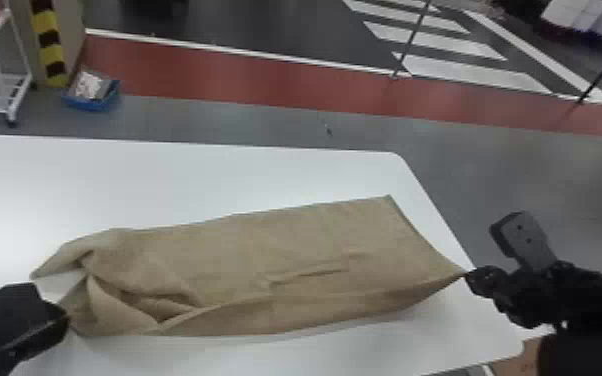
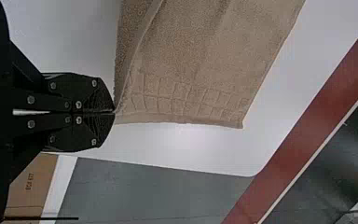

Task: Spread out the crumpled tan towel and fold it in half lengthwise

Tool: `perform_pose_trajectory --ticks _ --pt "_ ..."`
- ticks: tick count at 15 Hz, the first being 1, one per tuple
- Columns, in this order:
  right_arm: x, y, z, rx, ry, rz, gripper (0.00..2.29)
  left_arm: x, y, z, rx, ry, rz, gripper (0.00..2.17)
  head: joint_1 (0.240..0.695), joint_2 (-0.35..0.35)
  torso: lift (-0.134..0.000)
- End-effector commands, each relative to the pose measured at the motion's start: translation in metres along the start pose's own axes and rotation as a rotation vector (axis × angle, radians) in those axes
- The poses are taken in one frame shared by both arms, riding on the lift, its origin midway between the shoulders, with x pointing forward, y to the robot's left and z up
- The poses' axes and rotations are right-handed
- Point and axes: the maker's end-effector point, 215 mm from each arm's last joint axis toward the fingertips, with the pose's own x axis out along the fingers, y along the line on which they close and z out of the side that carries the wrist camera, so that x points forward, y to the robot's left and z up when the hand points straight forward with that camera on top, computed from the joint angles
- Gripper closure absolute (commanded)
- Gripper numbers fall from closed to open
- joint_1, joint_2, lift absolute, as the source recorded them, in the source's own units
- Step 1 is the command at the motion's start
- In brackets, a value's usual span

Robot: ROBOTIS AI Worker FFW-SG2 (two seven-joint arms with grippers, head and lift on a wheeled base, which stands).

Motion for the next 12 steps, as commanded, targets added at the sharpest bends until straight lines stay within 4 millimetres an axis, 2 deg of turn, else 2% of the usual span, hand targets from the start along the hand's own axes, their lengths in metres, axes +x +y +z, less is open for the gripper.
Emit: perform_pose_trajectory --ticks 1,2,4,5,7,9,12 --pt "-0.001 0.000 -0.001 0.003 0.001 -0.001 1.17 0.000 0.006 -0.011 -0.041 0.037 0.019 1.33 0.695 -0.350 -0.123" --pt "-0.003 -0.001 -0.001 0.003 0.000 -0.004 1.17 -0.003 0.013 -0.022 -0.086 0.065 0.043 1.43 0.695 -0.350 -0.123" --pt "-0.003 0.000 -0.002 0.004 0.000 -0.003 1.17 -0.024 0.044 -0.017 -0.121 0.037 0.126 1.43 0.695 -0.350 -0.123" --pt "-0.004 0.000 -0.001 0.003 -0.002 -0.003 1.17 -0.040 0.061 -0.011 -0.146 0.006 0.169 1.43 0.695 -0.350 -0.123" --pt "-0.006 0.001 0.001 0.001 -0.008 -0.004 1.17 -0.067 0.082 -0.006 -0.163 -0.026 0.227 1.43 0.695 -0.350 -0.123" --pt "-0.009 0.003 0.003 -0.002 -0.015 0.000 1.17 -0.081 0.088 -0.007 -0.173 -0.036 0.242 1.43 0.695 -0.348 -0.123" --pt "-0.021 0.003 0.028 0.015 -0.087 0.003 1.17 -0.088 0.090 -0.003 -0.180 -0.050 0.250 1.43 0.695 -0.327 -0.123"
